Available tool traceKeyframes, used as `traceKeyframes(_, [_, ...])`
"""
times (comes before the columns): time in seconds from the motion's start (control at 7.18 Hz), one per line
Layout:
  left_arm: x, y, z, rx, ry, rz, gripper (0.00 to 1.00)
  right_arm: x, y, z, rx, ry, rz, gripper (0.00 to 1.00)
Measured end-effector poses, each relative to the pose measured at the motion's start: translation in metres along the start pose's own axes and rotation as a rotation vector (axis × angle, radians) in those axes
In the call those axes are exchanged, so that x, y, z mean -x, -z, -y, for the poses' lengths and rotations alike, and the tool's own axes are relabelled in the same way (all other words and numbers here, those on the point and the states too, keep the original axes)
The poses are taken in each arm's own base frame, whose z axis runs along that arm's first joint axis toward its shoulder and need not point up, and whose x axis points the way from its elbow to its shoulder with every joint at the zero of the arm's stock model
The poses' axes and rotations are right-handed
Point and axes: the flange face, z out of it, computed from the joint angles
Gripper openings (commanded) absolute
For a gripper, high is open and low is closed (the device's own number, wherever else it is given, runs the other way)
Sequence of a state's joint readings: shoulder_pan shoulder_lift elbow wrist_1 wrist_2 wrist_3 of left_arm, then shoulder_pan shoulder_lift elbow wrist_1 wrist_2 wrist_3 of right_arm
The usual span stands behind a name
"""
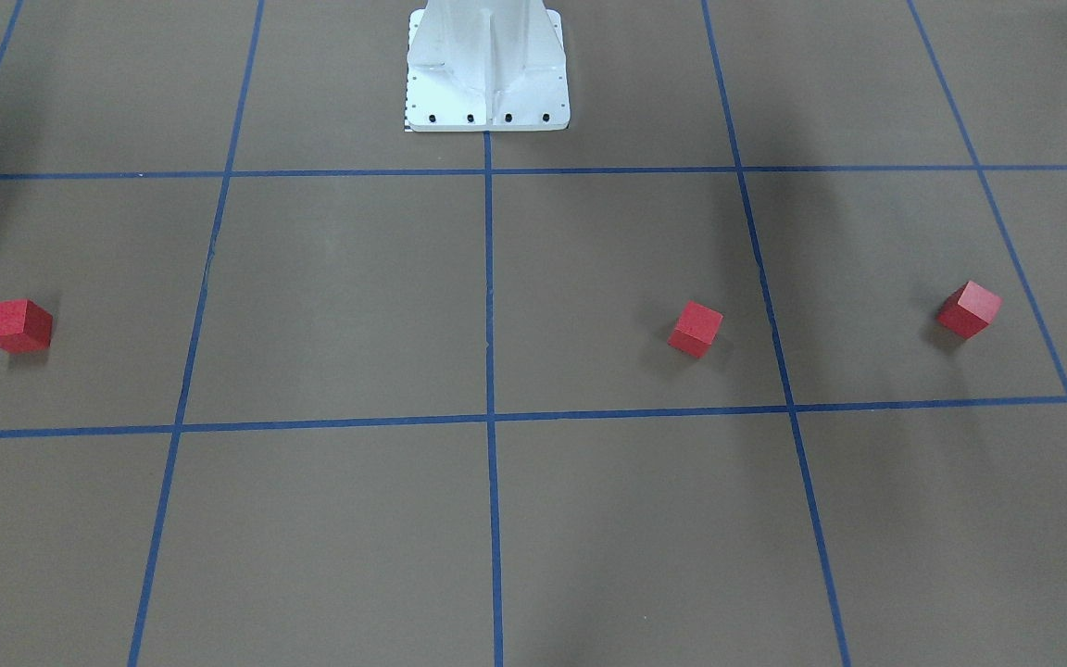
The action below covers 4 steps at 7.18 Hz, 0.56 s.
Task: Form red blocks into L shape at center
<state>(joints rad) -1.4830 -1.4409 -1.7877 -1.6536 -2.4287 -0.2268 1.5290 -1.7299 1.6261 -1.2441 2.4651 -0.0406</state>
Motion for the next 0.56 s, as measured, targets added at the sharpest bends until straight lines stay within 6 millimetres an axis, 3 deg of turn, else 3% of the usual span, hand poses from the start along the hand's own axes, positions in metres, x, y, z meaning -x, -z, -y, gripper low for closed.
traceKeyframes(0.28, [0.0, 0.001, -0.003, -0.001, 0.0, -0.001, 1.0, 0.026, -0.022, 0.014, 0.016, 0.016, 0.017, 0.94])
traceKeyframes(0.56, [-0.001, 0.001, -0.005, -0.001, -0.001, -0.001, 1.0, 0.08, -0.064, 0.037, 0.054, -0.025, 0.024, 0.98])
